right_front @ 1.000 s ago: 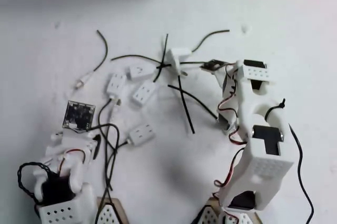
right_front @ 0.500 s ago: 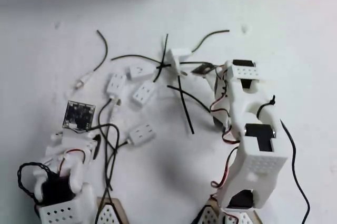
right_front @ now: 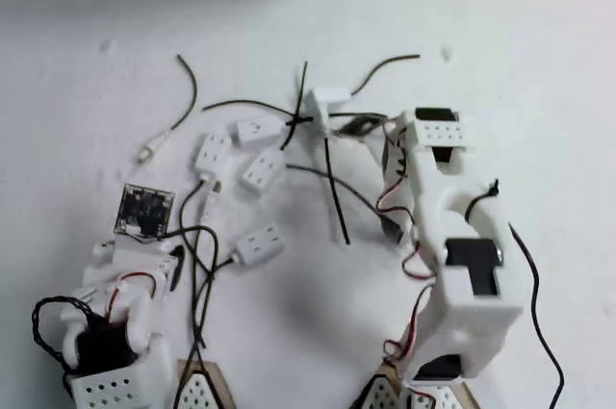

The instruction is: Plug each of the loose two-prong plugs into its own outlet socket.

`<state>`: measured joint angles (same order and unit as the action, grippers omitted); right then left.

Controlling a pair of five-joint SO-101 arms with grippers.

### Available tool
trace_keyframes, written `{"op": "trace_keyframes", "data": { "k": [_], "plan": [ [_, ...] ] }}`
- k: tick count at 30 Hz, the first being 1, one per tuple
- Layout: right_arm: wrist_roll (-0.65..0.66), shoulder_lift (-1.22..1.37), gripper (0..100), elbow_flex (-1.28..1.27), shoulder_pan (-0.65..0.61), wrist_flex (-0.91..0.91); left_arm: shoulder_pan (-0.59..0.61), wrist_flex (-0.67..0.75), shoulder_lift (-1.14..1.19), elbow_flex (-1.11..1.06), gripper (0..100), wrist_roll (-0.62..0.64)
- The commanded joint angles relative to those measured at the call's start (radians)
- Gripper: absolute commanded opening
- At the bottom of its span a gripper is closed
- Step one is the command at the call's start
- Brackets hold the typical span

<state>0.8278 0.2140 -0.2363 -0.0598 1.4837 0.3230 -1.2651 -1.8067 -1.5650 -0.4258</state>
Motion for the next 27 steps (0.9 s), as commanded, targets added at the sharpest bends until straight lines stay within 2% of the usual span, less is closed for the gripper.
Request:
{"op": "trace_keyframes", "data": {
  "k": [1, 7, 11, 15, 19, 24, 27],
  "plan": [
    [-0.046, -0.179, 1.7, 0.011, -0.016, -0.042, 0.010, -0.003, -0.008, 0.005, 25, -0.002],
    [-0.210, -0.288, 1.7, -0.069, -0.119, -0.151, 0.010, -0.003, -0.008, 0.005, 25, -0.002],
    [-0.333, -0.291, 1.7, -0.163, -0.208, -0.318, 0.010, -0.003, -0.008, 0.005, 25, -0.002],
    [-0.399, -0.289, 1.8, -0.235, -0.283, -0.452, 0.010, -0.003, -0.008, 0.005, 25, -0.002],
    [-0.488, -0.289, 3.3, -0.241, -0.351, -0.455, 0.010, -0.003, -0.008, 0.005, 25, -0.002],
    [-0.557, -0.289, 14.9, -0.239, -0.423, -0.384, 0.010, -0.003, -0.008, 0.005, 25, -0.002],
    [-0.589, -0.291, 14.1, -0.219, -0.464, -0.354, 0.010, -0.003, -0.008, 0.005, 25, -0.002]
  ]
}}
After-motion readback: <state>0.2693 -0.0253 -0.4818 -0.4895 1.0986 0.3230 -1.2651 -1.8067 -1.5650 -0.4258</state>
